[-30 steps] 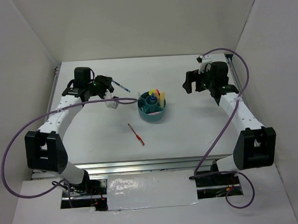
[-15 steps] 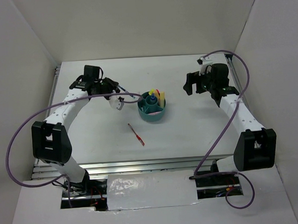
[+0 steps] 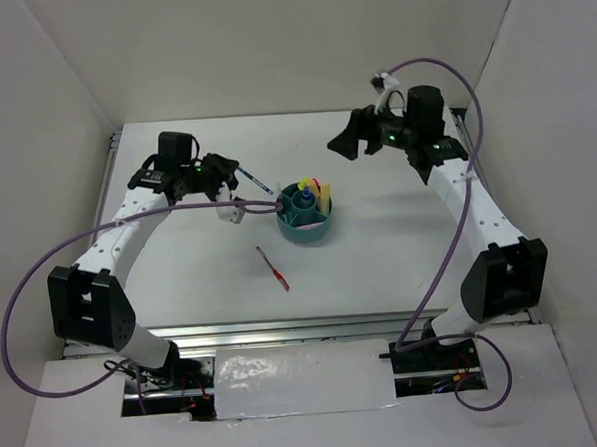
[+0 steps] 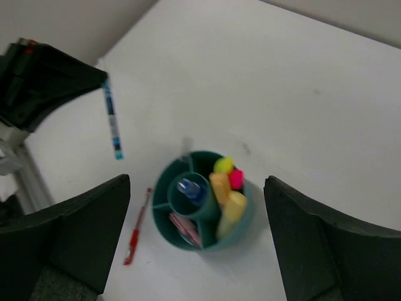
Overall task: Sort the stationery into containers
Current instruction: Place the pen in the storage box.
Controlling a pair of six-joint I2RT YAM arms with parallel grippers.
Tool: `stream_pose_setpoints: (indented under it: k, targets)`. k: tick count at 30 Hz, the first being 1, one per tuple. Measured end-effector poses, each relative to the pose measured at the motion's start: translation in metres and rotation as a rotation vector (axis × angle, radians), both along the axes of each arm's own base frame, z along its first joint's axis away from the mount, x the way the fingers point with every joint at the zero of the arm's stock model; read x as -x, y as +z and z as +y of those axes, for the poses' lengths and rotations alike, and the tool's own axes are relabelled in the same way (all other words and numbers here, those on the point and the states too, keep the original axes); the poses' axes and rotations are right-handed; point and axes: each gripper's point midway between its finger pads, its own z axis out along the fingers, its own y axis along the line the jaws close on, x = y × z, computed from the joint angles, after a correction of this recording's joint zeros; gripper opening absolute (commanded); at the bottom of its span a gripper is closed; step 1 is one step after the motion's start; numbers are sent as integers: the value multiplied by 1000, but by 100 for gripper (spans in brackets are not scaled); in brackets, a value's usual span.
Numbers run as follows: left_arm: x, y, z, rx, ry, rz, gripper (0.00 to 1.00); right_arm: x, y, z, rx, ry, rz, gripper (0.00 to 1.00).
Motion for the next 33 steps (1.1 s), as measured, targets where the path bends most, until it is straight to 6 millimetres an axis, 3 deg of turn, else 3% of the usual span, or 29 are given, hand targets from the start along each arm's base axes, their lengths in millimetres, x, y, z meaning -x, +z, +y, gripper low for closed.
stream_pose_setpoints:
  k: [4, 8, 11, 14, 19, 25, 33]
  targets:
    - [13, 16, -6, 26, -28, -35, 5, 5, 18, 72, -81, 201, 20, 96]
    - [21, 23, -8, 39, -44, -48, 5, 11, -12, 131, -124, 346, 152, 97]
    - [28, 25, -10, 48, -57, -45, 5, 17, -37, 162, -128, 416, 241, 97]
    - [34, 24, -12, 53, -68, -38, 5, 27, -49, 182, -130, 472, 294, 94]
    - [43, 20, -14, 62, -85, -8, 5, 44, -42, 201, -143, 558, 305, 90]
    - [51, 13, -17, 72, -102, 35, 5, 55, -28, 209, -158, 639, 300, 80]
    - [54, 12, -20, 86, -118, 49, 5, 58, -51, 215, -115, 674, 356, 73]
